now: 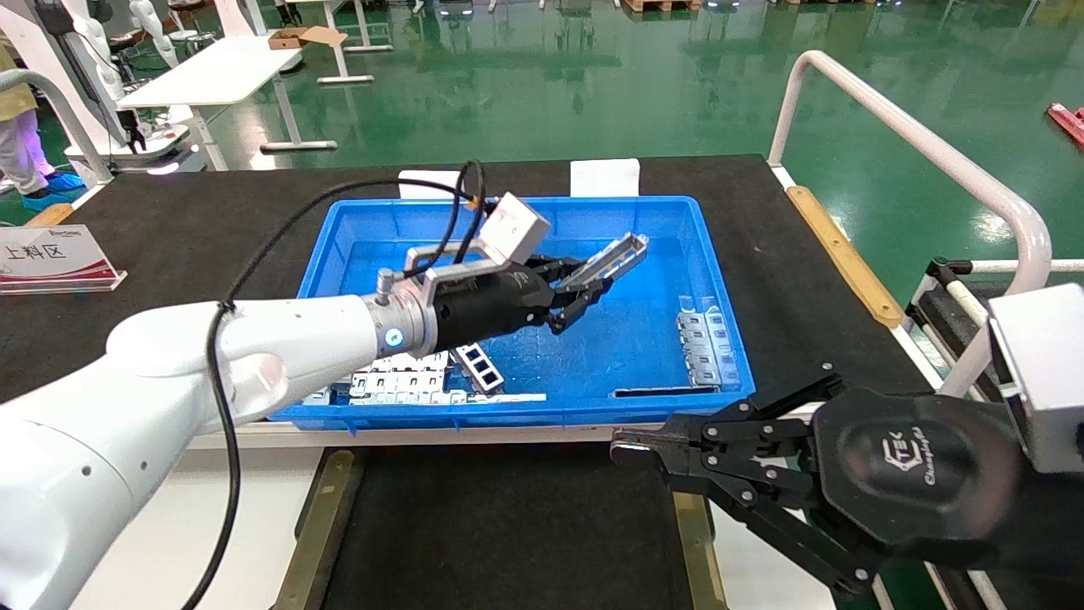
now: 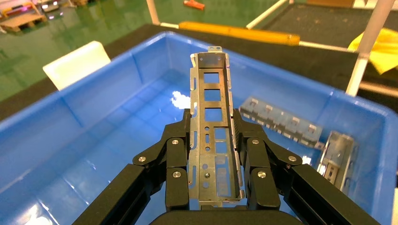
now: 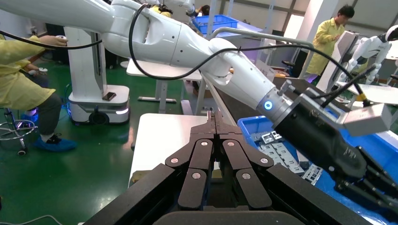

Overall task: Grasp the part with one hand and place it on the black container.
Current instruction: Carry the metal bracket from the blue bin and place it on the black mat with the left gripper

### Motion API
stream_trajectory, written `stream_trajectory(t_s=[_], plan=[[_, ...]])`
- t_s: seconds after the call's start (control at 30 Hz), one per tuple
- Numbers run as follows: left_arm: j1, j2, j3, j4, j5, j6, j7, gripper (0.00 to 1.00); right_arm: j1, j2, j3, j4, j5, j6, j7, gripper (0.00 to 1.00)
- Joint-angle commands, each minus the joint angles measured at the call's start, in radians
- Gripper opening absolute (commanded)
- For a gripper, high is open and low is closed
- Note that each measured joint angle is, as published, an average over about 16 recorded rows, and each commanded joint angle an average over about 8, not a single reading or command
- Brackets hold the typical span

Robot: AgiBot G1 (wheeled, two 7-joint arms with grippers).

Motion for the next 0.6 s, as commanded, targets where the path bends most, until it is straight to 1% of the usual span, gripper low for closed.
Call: stream_trajectory(t_s=[0.03,0.13,0.4,0.6], plan=[[-0.009,-0.002,-0.007,0.014,-0.011,0.023,0.021,0.00,0.000,0.000,0.000,0.000,0.000,0.000,0.000,0.00],[-0.012,-0.019,-0.019,0.022,-0.033,0.109,0.043,0.00,0.000,0.000,0.000,0.000,0.000,0.000,0.000,0.00],[-0.006,-0.084,-0.039,0.048,-0.080,0.420,0.096,0.00,0.000,0.000,0.000,0.000,0.000,0.000,0.000,0.00],[0.023,-0.121,-0.036,0.077,-0.088,0.576,0.115,0.00,0.000,0.000,0.000,0.000,0.000,0.000,0.000,0.00]])
